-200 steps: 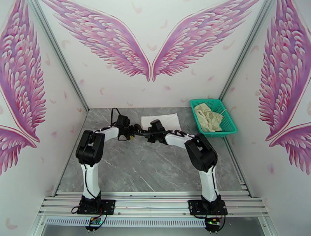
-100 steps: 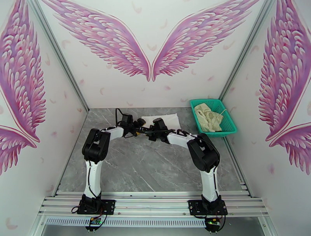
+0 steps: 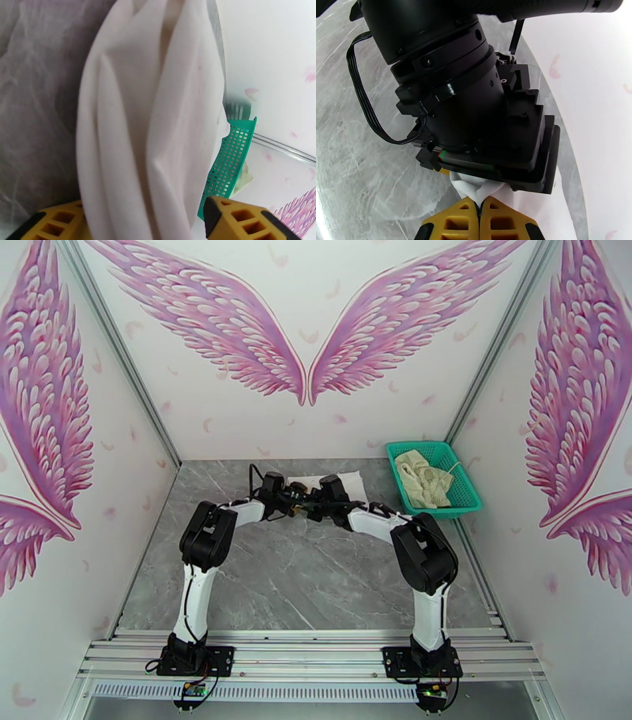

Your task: Fold and stack the mixed laundry pile

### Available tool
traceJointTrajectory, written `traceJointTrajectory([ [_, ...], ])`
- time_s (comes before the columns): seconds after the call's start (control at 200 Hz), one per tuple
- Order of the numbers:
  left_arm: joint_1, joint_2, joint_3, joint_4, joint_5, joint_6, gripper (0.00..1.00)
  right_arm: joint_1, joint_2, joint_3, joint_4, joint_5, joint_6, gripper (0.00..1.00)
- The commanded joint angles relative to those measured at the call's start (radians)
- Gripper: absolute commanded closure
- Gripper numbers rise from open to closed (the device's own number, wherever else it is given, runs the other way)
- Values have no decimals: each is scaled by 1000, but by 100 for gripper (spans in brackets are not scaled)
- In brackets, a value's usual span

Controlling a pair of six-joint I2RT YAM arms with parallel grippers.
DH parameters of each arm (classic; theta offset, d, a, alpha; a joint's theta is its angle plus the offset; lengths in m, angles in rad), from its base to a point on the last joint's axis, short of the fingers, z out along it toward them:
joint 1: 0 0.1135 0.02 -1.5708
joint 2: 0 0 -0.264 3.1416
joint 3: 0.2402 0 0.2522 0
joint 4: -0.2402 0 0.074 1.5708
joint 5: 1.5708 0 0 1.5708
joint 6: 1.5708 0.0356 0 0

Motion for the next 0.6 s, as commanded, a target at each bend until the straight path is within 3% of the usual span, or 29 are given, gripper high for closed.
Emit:
traceJointTrajectory([
  [0.0, 4, 32, 66, 10, -28, -23, 37, -1, -47, -23, 34, -29, 16, 100],
  [0.21, 11, 69, 113, 3, -33, -28, 64, -1, -65, -58, 37, -23, 14, 100],
  [0.395, 42, 67, 143, -96, -30, 89, 89, 0, -114, -57, -68, -4, 55, 63],
  [0.49, 70, 60, 181, -221, -31, 221, 100, 0, -178, -99, -74, 20, 146, 53],
  [0.595, 105, 48, 229, -386, -59, 391, 100, 0, -269, -165, -79, 54, 256, 45],
])
